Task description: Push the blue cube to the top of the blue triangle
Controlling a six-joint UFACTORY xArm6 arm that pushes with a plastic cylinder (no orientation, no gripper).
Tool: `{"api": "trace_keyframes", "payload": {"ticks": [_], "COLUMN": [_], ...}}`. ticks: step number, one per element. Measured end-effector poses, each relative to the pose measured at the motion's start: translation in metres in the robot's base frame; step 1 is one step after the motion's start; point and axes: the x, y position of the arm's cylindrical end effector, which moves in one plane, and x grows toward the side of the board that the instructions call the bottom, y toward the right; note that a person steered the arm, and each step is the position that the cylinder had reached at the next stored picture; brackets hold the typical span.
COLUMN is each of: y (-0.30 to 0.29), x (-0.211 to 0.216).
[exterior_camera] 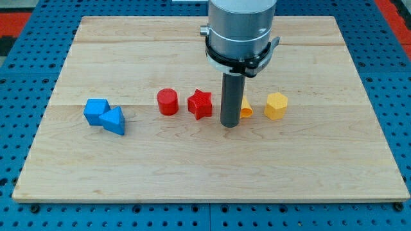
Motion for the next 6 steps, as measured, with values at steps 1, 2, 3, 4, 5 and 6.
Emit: {"api": "trace_keyframes", "payload": {"ticks": [1,2,3,4,5,6], "y": [0.0,-0.022,-0.087,-0.149,-0.195,-0.257], "x": [-0.002,0.015,0.033,0.039,0.034,-0.003]}}
